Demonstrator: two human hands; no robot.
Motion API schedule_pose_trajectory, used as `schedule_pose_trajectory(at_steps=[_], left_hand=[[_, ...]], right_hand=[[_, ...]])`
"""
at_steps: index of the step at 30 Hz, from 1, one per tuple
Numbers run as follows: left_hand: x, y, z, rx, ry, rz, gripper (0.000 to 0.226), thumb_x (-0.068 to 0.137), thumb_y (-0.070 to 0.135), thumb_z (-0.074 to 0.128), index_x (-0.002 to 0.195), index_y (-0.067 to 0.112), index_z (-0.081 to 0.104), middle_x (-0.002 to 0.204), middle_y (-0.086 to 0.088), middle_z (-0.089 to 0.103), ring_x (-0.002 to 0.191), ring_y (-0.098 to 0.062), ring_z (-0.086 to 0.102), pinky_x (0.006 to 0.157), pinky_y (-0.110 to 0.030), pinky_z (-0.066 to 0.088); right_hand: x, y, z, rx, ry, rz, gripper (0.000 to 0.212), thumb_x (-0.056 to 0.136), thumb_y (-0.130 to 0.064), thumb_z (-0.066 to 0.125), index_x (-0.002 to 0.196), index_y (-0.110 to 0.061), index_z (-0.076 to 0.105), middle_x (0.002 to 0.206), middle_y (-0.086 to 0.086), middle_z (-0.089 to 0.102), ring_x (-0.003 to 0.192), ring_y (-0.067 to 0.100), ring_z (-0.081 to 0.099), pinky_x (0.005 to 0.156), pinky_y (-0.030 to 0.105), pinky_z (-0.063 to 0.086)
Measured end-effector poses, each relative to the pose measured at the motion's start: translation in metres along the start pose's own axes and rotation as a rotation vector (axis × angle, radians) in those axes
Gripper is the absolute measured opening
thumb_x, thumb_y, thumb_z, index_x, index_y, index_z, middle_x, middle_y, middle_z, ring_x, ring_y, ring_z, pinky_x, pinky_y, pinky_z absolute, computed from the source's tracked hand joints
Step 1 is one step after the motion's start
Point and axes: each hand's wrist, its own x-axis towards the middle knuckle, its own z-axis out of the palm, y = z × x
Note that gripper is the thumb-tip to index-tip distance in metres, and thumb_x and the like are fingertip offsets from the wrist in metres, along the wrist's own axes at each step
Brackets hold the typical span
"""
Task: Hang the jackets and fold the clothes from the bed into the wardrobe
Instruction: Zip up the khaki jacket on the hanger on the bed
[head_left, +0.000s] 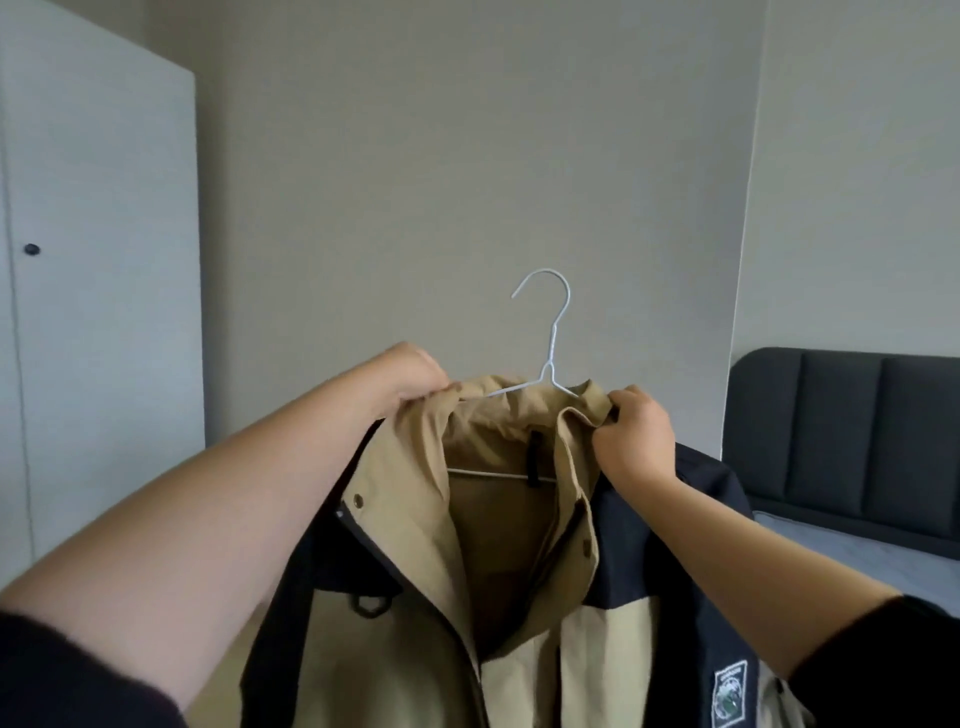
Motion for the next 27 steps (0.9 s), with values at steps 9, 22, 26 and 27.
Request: schedule_pose_trajectory(at_steps=[9,22,26,27], left_hand=[[-0.004,-0.007,0.036,0.453,0.03,0.493,0.042,0.089,0.041,0.061,0.059,0.021,0.04,0.058,0.008,0.04,0.058,-0.012,0.044,0.053,-0.027,0.029],[0.014,-0.016,0.068,0.548,0.544,0.725,0.011,0.094,0.022,0.053,0.09,0.012,0.057,0.061,-0.003,0.051,0.06,-0.029,0.044,0.054,-0.03,0.031],[0.02,-0.035,0.042,0.577,0.615,0.659,0.015,0.096,0.024,0.049,0.104,0.014,0.058,0.066,-0.004,0.054,0.06,-0.029,0.048,0.053,-0.031,0.036],[0.02,-0.041,0.034,0.549,0.641,0.617,0.016,0.096,0.025,0.049,0.1,0.013,0.058,0.065,-0.003,0.05,0.06,-0.028,0.046,0.052,-0.03,0.033]], right_hand=[[-0.003,0.012,-0.003,0.046,-0.019,-0.01,0.021,0.078,0.006,0.047,0.063,-0.009,0.05,0.075,0.001,0.046,0.064,0.017,0.04,0.051,0.023,0.03],[0.024,-0.014,-0.02,0.242,-0.306,0.474,0.035,0.091,-0.032,0.059,0.074,-0.002,0.055,0.066,0.013,0.053,0.063,0.028,0.055,0.063,0.039,0.051],[0.028,-0.009,-0.015,0.977,-0.247,0.76,0.019,0.096,-0.019,0.055,0.095,-0.001,0.062,0.084,0.013,0.064,0.075,0.026,0.061,0.07,0.039,0.054],[0.026,-0.007,-0.01,1.048,-0.287,0.807,0.02,0.097,-0.02,0.053,0.094,-0.003,0.063,0.085,0.012,0.065,0.076,0.026,0.062,0.07,0.038,0.053]])
